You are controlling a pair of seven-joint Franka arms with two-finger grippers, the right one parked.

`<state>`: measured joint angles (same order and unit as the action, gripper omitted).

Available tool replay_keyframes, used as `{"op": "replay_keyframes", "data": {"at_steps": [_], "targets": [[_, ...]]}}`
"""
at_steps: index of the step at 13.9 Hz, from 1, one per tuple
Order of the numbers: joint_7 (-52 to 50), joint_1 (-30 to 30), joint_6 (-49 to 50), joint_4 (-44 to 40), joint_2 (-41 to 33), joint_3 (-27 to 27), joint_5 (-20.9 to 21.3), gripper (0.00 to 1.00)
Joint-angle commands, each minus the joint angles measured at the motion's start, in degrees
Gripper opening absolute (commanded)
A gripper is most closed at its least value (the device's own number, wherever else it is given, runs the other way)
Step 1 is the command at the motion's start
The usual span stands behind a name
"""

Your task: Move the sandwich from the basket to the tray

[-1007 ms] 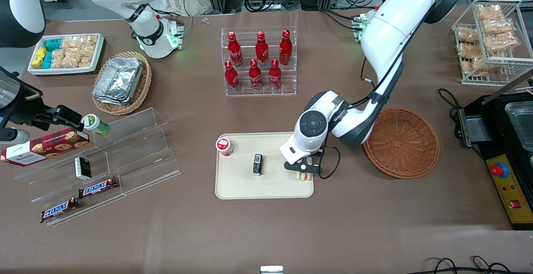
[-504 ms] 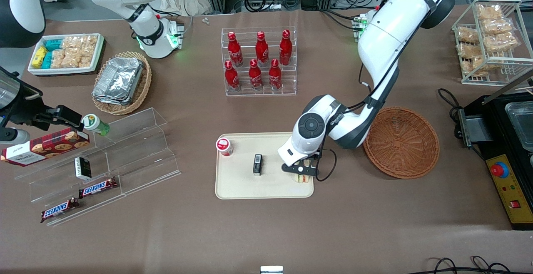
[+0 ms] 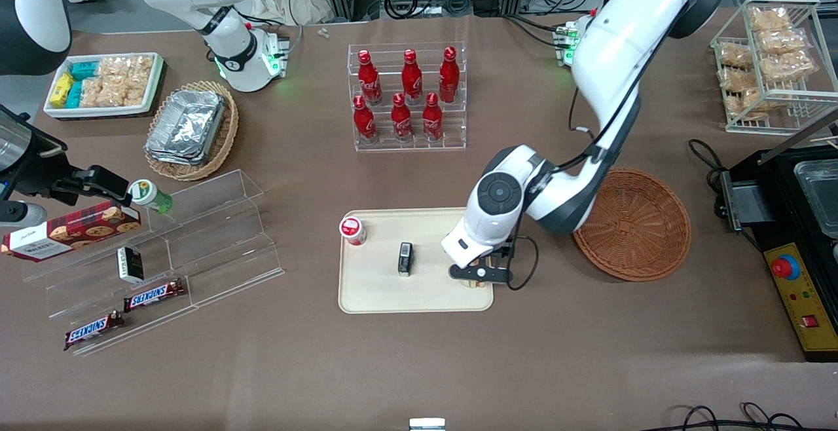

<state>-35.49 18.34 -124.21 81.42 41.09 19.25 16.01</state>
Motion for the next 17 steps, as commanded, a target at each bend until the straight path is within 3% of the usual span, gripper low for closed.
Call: {"op": "replay_keyframes", "data": {"at_steps": [1,3,6,7,11,17], "targets": [[-0.29,-1.71,7.99,1.46,-9.59,-0.18,-0.10,1.00],[1.54,-5.32,13.97,1.38,-14.00,0.53,-3.33,1.00],[10.24,-13.38,21.61,1.29,-20.42,0.44,-17.72,1.00],[12.87,-15.24,24.25,1.03,-22.17,0.35,-19.16,1.00],[19.55,-20.00,32.62,1.37,-29.21,-1.13,-19.00,1.00],[24.76,-16.06,39.13,3.82,-38.43,-16.75,-19.09,1.00]]}}
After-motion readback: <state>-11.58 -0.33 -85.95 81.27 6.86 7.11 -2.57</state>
